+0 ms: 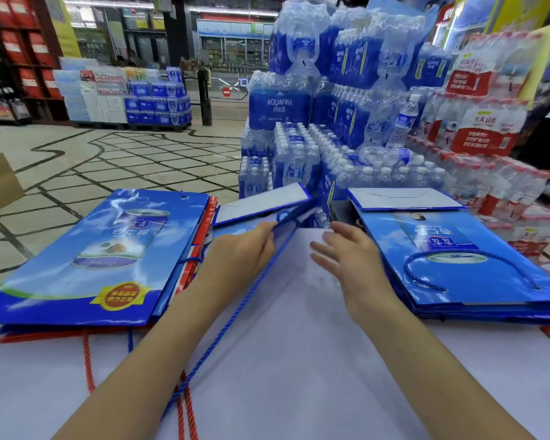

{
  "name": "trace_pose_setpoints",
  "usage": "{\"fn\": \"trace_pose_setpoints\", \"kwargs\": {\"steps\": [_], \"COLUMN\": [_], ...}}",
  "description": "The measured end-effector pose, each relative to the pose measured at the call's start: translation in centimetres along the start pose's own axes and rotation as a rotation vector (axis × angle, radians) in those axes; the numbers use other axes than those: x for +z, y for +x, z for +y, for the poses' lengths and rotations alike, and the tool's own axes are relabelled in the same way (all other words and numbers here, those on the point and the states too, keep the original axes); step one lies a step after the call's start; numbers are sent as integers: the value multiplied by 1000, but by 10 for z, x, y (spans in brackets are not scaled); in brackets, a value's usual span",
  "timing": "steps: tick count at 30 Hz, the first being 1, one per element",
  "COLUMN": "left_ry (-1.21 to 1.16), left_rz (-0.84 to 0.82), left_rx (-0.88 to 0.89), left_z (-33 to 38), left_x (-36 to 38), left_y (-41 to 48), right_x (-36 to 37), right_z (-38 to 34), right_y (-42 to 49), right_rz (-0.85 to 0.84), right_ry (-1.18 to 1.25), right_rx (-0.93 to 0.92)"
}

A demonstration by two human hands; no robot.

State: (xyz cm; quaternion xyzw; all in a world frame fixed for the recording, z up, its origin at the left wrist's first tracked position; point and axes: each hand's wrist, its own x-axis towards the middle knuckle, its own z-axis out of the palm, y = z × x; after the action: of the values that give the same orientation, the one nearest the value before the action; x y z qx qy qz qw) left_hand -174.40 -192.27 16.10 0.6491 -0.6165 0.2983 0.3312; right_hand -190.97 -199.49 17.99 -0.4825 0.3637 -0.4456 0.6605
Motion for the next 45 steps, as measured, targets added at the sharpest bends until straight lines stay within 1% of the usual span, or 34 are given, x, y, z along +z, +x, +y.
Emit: {"fn": "trace_pose_setpoints", "kwargs": {"steps": [2, 4, 5, 7, 9, 11, 13, 15, 17, 18, 20, 21, 22, 24, 25, 27, 29, 31, 33, 34, 35, 36, 38, 39, 40, 42, 44, 45], "left_ry": [-71, -223, -301, -379, -393, -426, -490, -574, -697, -747, -774, -751, -695, -520, -416, -158, 94, 312, 529, 557, 487, 325, -77, -198, -251, -273, -314, -332], "left_rz": [95, 144, 152, 165, 169, 187, 230, 298, 328, 337, 347, 337, 318, 240, 174, -7, -170, -312, -450, -504, -545, -582, -690, -757, -820, -884, -895, -894], "left_rx": [-76, -161, -200, -253, -269, -267, -314, -440, -577, -616, -641, -655, -676, -743, -787, -843, -819, -783, -665, -598, -538, -491, -416, -354, -277, -163, -153, -171], "left_z": [3, 8, 13, 20, 26, 30, 37, 44, 50, 49, 47, 43, 38, 26, 19, 2, -14, -24, -25, -24, -22, -19, -13, -8, -4, 2, 2, 2], "left_x": [-7, -13, -14, -14, -15, -17, -21, -24, -23, -23, -22, -20, -18, -15, -14, -16, -24, -29, -26, -22, -18, -14, -9, -6, -3, 4, 10, 12], "left_y": [6, 10, 10, 10, 16, 24, 33, 40, 43, 43, 42, 40, 38, 33, 31, 29, 26, 20, 13, 10, 9, 8, 8, 7, 6, 3, 0, -1], "right_x": [10, 21, 26, 35, 39, 36, 30, 25, 22, 21, 17, 16, 12, 7, 4, 0, -4, -4, -5, -5, -5, -7, -8, -9, -9, -9, -7, -6], "right_z": [7, 16, 19, 26, 29, 26, 22, 20, 17, 16, 13, 10, 8, 6, 8, 13, 22, 25, 25, 25, 24, 24, 19, 15, 13, 11, 15, 18], "right_y": [-1, -5, -7, -8, -5, -1, 4, 9, 9, 11, 15, 17, 21, 24, 28, 28, 29, 29, 30, 30, 30, 32, 33, 34, 35, 36, 32, 29], "right_rz": [-133, -264, -307, -378, -402, -381, -356, -370, -380, -362, -269, -222, -181, -132, -92, -84, -90, -88, -101, -107, -113, -119, -146, -164, -186, -216, -210, -180], "right_ry": [-43, -70, -55, 20, 148, 209, 180, 119, 120, 113, 32, 17, -52, -174, -242, -402, -517, -633, -737, -792, -850, -890, -1000, -1045, -1087, -1196, -1330, -1396], "right_rx": [175, 362, 438, 527, 526, 471, 438, 452, 468, 433, 364, 343, 296, 257, 264, 230, 229, 175, 110, 90, 70, 65, 54, 60, 58, 41, -3, -42]}}
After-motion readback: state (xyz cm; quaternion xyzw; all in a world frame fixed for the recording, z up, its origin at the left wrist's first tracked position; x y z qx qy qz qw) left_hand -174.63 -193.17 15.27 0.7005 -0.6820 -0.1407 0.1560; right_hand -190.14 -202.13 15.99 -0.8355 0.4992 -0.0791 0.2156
